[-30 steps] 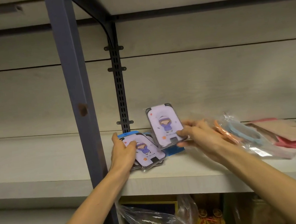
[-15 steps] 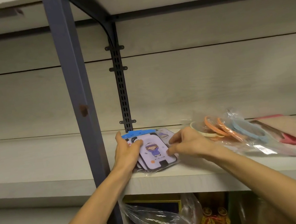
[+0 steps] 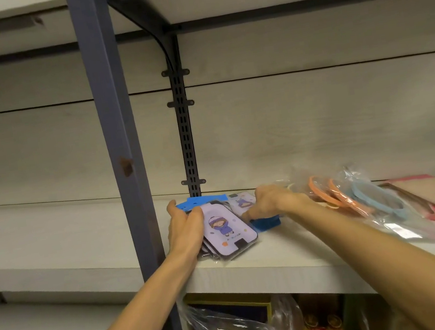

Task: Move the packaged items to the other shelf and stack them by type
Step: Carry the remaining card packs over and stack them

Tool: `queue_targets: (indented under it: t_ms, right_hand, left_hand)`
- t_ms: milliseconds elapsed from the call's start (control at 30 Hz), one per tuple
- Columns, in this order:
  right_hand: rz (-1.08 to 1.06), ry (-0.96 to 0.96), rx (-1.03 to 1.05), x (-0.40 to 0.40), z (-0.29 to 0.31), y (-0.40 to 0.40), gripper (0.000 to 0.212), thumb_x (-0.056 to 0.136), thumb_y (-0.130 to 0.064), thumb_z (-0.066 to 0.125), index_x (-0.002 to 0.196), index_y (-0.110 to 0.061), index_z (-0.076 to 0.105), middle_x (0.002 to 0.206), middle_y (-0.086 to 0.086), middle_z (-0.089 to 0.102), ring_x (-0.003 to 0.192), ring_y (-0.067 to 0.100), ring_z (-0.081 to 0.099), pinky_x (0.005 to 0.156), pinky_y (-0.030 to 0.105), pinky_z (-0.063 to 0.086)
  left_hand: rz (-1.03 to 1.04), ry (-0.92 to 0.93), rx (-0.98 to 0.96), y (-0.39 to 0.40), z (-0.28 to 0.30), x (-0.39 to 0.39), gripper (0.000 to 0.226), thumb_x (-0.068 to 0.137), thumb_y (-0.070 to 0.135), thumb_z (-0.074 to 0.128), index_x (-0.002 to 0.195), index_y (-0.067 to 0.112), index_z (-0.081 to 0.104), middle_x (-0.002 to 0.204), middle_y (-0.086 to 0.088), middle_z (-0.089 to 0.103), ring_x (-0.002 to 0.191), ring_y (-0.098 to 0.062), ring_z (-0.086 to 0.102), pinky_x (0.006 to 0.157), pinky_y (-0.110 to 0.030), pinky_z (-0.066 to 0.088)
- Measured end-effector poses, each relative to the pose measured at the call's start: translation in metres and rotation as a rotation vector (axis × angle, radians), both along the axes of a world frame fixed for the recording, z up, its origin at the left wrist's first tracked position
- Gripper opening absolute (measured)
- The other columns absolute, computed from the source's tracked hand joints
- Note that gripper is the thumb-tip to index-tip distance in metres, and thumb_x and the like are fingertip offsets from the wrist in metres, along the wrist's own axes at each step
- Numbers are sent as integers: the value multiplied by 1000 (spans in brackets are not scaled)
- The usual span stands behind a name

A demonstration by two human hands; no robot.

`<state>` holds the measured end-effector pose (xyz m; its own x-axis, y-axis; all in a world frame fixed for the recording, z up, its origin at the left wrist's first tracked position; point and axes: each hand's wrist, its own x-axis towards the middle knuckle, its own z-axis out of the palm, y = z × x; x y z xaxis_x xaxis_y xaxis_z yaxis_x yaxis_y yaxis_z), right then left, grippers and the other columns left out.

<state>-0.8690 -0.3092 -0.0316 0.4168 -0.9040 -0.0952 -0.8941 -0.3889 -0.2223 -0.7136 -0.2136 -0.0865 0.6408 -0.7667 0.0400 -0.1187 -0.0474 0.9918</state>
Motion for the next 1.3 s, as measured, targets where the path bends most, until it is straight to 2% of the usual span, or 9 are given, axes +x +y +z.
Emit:
queue_targets:
  t_ms: [133,233,400,567,700,833,967,1133,1300]
  right_hand:
    - [-34,-176,-1,0,0,-10,51,66,-48,88,87,-19,53,97,1,62,88,20,59,71,31,52]
    - [-73,-452,-68,1,-2,-17,51,70,-27,88,108,-7,61,104,6,66,97,25,65,86,40,57]
    - [-98,-986,-56,-20,4,-25,33,61,-17,85,83,-2,66,77,12,69,67,20,58,70,52,61]
    - [-114,-1410,-77,-51,23,-8,22,82,-14,82,93,-11,64,79,-1,65,61,7,61,54,18,52]
    - [20,-1219,96,-65,24,0,20,85,-14,80,101,-7,70,76,3,67,52,4,61,50,16,49]
    - [124,-1034,219,-57,11,-2,31,81,-20,84,110,-13,73,101,17,76,81,22,71,84,38,58]
    - [220,-744,72,-30,5,-11,18,84,-21,82,97,-10,76,82,8,69,74,17,60,70,32,49]
    - [334,-617,-55,14,-4,-15,20,90,-18,74,109,-12,75,100,10,76,84,15,65,83,39,56]
    - [199,-674,-171,21,-18,-30,43,92,-24,70,131,-10,61,117,2,67,109,20,63,101,37,50]
  left_hand:
    - [62,-11,-11,4,1,0,65,101,19,49,156,26,14,92,-10,68,74,-27,72,62,-37,60]
    - [86,-11,11,5,1,1,63,101,19,48,155,26,15,90,-10,67,67,-23,69,54,-33,55]
    - [69,19,22,3,3,1,64,100,17,49,154,27,17,94,-12,66,77,-29,72,75,-48,63]
    - [-9,63,-18,4,5,-3,66,99,10,50,154,27,18,89,-12,64,78,-30,70,81,-51,61]
    - [-89,77,-27,0,7,-6,65,100,6,47,157,25,20,90,-5,61,78,-25,68,76,-45,61]
    - [-138,30,-33,-1,9,-8,62,103,6,47,158,20,22,93,6,52,79,-16,63,57,-24,51]
    - [-138,35,-60,-1,9,-8,58,104,12,48,157,19,25,93,8,53,79,-9,61,51,-16,48]
    - [-177,50,-95,2,12,-12,65,100,23,61,153,15,25,102,4,61,85,-10,63,65,-19,50]
    - [-104,96,-69,-2,5,-3,89,94,11,65,160,26,8,132,-12,62,111,-29,66,100,-52,53]
